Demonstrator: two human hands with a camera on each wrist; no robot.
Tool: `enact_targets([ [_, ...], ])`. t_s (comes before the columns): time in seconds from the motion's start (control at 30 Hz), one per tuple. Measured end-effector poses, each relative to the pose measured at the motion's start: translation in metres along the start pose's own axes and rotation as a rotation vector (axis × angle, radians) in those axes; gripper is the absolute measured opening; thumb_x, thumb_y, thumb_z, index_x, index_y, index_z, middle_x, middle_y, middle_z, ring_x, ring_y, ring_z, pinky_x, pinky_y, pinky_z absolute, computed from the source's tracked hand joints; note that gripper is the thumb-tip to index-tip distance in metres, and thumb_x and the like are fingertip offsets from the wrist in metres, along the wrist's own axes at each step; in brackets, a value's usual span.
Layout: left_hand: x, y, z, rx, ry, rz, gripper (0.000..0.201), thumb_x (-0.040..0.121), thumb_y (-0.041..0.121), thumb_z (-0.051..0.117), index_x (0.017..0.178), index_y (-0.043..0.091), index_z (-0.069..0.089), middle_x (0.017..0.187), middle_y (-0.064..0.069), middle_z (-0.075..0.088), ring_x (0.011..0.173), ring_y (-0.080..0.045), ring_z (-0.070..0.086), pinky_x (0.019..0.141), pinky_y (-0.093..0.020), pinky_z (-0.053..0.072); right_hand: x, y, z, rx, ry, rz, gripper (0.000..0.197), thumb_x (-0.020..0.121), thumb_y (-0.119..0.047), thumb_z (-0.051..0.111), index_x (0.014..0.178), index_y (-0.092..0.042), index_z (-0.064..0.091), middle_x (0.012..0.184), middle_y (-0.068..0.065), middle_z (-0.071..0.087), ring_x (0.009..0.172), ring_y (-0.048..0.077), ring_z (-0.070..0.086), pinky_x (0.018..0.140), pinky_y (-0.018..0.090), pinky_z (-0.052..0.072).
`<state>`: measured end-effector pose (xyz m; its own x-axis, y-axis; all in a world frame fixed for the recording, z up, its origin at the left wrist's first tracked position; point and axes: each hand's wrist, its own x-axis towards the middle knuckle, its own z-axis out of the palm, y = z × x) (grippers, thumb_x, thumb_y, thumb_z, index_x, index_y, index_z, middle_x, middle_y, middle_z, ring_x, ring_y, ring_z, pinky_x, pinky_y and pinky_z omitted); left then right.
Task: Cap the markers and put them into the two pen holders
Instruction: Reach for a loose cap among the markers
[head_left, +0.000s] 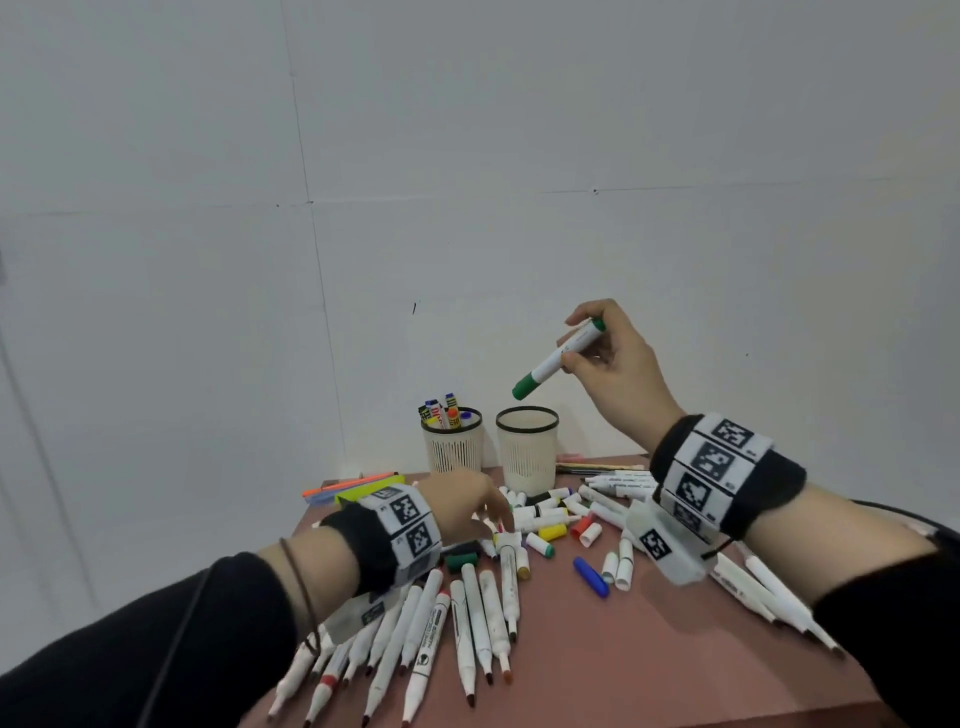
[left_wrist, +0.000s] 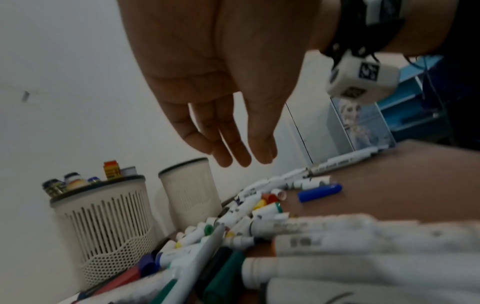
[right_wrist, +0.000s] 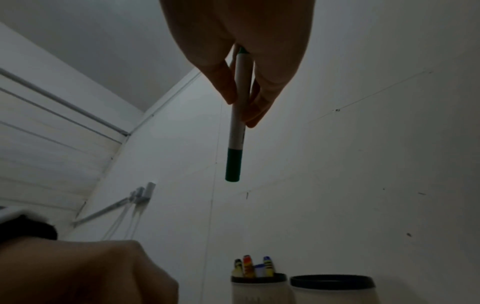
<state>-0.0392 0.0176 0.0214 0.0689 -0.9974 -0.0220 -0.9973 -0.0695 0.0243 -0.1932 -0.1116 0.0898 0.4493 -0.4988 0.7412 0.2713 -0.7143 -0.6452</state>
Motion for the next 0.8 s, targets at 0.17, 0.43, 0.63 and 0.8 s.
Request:
enact_targets([
  [0.17,0.034,-0.002,0.010,0.134,-0.139,0.048,0.029,0.085,0.017,0.067,0.111,0.030,0.068,0.115,0.002,0.062,0.103,-0.018,0.058,0.082,-0.031,0.048,0.022,0.027,0.019,-0.102,-0.060,-0.025,0.034,0.088,0.000,0.054,0.107,-0.028,0.049,0.096,0.007,0.063,0.083,0.024,0.062,0.076,0.021,0.049],
  [0.43,0.068,-0.011,0.023,0.194,-0.356,0.098,0.035,0.084,0.015,0.069,0.118,0.023,0.065,0.109,-0.008,0.059,0.100,-0.025,0.055,0.066,-0.031,0.040,0.052,0.076,0.056,-0.114,-0.056,0.038,0.036,0.090,-0.001,0.053,0.110,-0.027,0.039,0.100,0.014,0.063,0.087,0.023,0.064,0.074,0.021,0.049],
  [0.63,0.076,-0.016,0.032,0.142,-0.322,0.142,0.032,0.081,0.020,0.071,0.113,0.022,0.068,0.101,-0.007,0.056,0.097,-0.026,0.054,0.062,-0.027,0.040,0.067,0.106,0.082,-0.155,-0.086,0.063,0.030,0.091,0.001,0.049,0.109,-0.022,0.043,0.098,0.020,0.061,0.088,0.030,0.061,0.077,0.032,0.050],
  [0.8,0.062,-0.026,0.016,0.008,-0.168,0.127,0.033,0.074,0.024,0.078,0.106,0.022,0.070,0.104,-0.001,0.053,0.103,-0.020,0.050,0.078,-0.035,0.047,0.079,0.121,0.098,-0.194,-0.126,0.090,0.028,0.092,0.003,0.046,0.113,-0.014,0.051,0.083,0.002,0.049,0.077,0.025,0.055,0.066,0.025,0.045],
])
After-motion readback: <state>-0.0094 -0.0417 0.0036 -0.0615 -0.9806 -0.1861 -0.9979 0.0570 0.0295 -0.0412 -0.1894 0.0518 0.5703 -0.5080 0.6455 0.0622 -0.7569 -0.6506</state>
